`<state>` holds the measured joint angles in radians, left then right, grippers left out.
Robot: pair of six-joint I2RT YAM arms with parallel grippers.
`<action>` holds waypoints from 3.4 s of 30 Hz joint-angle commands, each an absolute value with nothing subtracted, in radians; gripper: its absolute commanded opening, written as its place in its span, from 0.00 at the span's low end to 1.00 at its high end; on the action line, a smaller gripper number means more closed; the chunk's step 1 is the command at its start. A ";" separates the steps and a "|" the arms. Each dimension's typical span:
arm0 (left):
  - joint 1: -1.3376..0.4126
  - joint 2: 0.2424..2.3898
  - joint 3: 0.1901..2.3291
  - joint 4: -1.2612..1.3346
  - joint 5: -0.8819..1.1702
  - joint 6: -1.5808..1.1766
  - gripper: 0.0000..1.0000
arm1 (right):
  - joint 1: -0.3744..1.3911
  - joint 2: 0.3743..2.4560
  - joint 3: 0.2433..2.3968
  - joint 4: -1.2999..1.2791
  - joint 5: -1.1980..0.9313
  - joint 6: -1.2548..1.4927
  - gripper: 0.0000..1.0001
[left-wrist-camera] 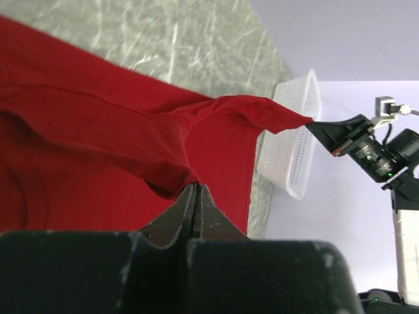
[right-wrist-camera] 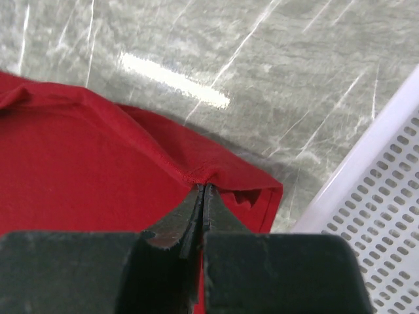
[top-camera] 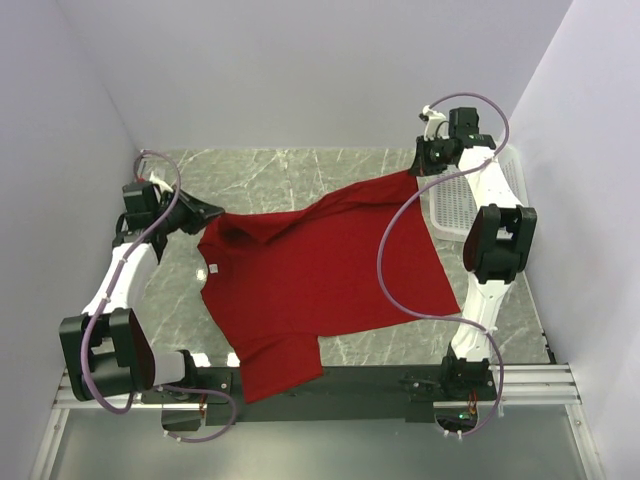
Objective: Fold and stack the t-shirts
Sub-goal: Fold the tshirt
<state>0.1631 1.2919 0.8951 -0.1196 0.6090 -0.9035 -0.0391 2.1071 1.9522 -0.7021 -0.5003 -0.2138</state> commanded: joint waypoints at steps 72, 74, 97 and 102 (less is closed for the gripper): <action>0.129 1.069 0.752 -0.321 0.690 -0.903 0.00 | 0.086 1.896 1.617 -0.466 0.091 -0.462 0.00; 0.127 1.068 0.756 -0.318 0.706 -0.910 0.01 | 0.090 1.891 1.602 -0.480 0.063 -0.494 0.00; 0.121 1.141 0.657 -0.299 0.669 -0.842 0.01 | 0.092 1.916 1.594 -0.512 0.095 -0.537 0.00; 0.121 1.164 0.638 -0.317 0.660 -0.818 0.15 | 0.097 1.905 1.577 -0.529 0.071 -0.540 0.25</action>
